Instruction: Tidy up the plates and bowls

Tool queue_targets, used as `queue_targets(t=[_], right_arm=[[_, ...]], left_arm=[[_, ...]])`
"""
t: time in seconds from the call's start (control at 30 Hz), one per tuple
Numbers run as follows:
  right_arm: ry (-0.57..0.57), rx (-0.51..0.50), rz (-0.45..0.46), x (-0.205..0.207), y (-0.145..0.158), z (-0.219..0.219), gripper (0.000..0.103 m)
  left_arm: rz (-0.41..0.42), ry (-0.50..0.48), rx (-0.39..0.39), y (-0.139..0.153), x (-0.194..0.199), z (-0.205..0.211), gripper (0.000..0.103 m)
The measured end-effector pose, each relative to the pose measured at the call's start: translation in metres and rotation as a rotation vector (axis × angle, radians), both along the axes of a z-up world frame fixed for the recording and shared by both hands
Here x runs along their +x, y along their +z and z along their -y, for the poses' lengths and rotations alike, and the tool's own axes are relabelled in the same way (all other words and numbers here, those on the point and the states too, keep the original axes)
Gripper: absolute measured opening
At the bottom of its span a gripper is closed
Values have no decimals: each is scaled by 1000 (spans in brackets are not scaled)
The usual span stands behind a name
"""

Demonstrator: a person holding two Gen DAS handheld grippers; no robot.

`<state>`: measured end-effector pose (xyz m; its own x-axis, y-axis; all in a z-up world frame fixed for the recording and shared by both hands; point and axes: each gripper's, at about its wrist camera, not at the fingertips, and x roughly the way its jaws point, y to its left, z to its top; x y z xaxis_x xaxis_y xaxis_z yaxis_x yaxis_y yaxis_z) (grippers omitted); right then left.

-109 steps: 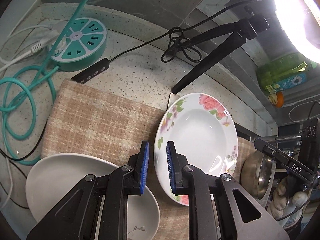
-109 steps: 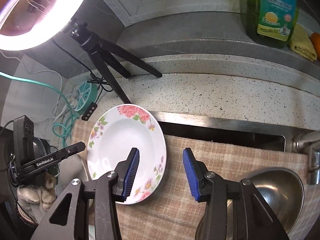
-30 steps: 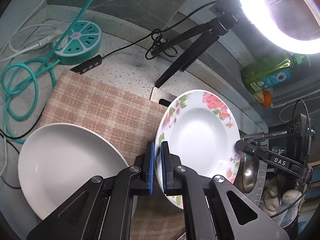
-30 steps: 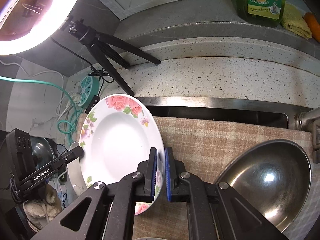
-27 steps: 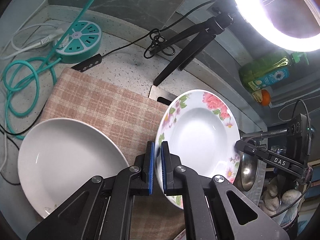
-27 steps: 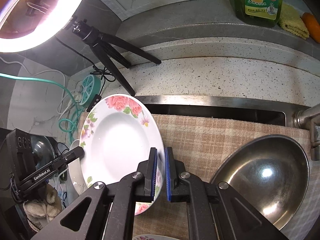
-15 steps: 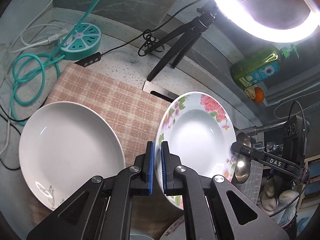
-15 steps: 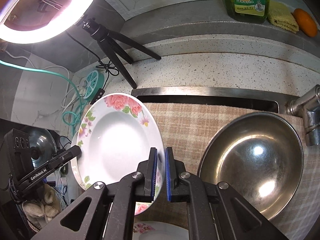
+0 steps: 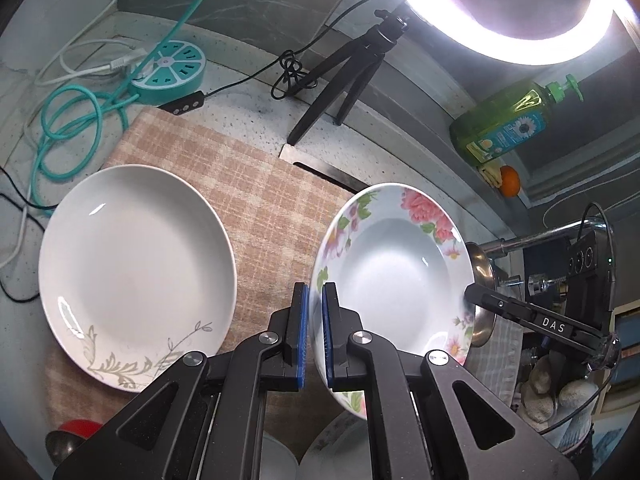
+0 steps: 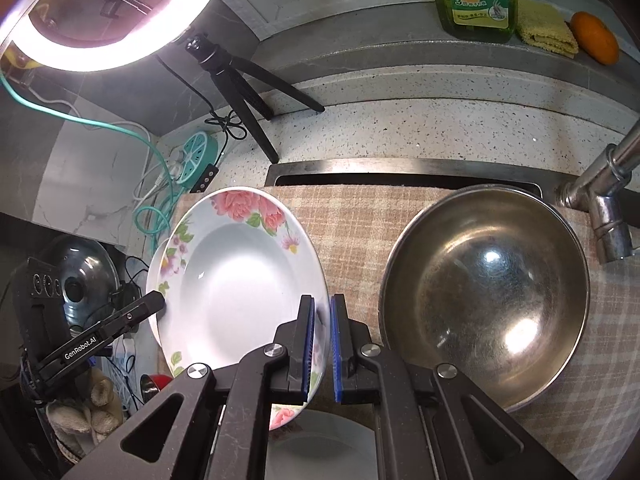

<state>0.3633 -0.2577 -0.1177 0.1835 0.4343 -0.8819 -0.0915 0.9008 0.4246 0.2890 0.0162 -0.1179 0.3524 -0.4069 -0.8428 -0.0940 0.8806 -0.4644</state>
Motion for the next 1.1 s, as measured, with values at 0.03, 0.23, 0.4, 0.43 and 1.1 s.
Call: queue_targets(t=[0.03,0.23,0.4,0.43,1.1], right_arm=[[2,0,1,-2,0,1,8],[10,1,3,-15,2,11,8],[20,2,9,-27,4,17,8],[22,2,10,-30,4,19,8],[56,13,-2,-87,-1,38,8]], left_arm=[[1,1,0,0,-2,1,5],[1,8,-7,2,-18,9,5],[1,16,-6,2,-33,16,5],[2,17,-6,2,-36,17,5],[8,47,-8,-1,-104,34,5]])
